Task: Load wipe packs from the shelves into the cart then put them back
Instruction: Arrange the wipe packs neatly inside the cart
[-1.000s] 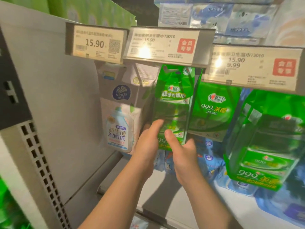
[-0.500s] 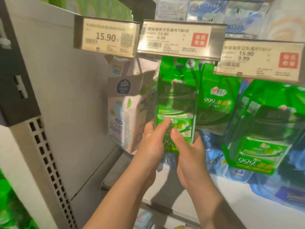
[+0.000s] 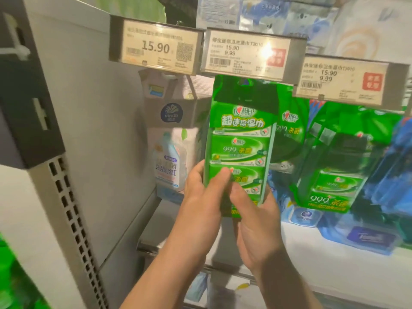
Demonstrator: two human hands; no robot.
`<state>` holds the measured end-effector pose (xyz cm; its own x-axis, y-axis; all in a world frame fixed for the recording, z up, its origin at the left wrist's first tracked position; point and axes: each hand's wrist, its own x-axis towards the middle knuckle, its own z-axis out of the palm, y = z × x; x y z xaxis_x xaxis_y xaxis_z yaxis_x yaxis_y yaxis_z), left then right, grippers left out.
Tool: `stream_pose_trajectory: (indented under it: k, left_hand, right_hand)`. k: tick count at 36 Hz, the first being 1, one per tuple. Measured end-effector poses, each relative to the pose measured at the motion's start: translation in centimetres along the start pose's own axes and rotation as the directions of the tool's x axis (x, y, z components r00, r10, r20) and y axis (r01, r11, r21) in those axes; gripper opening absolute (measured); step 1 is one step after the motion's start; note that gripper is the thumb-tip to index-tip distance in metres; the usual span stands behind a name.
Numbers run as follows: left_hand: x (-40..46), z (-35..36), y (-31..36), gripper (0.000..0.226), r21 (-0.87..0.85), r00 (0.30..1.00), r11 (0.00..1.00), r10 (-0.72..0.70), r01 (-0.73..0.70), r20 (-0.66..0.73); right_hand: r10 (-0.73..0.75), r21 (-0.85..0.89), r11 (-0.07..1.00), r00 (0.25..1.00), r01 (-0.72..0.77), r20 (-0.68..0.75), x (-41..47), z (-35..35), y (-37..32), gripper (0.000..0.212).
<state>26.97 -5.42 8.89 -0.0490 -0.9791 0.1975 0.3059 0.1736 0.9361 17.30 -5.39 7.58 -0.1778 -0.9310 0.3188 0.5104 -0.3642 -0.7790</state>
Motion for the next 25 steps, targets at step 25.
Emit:
stream_pose_trajectory:
  k: [25]
  left_hand:
    - [-14.0,3.7,2.4,0.073,0.184,0.953,0.983,0.08,-0.027,-0.291]
  right_hand:
    - [0.131,0.126,0.977,0.947,-0.174,0.295,-10.7,-1.9,-6.8,0.039]
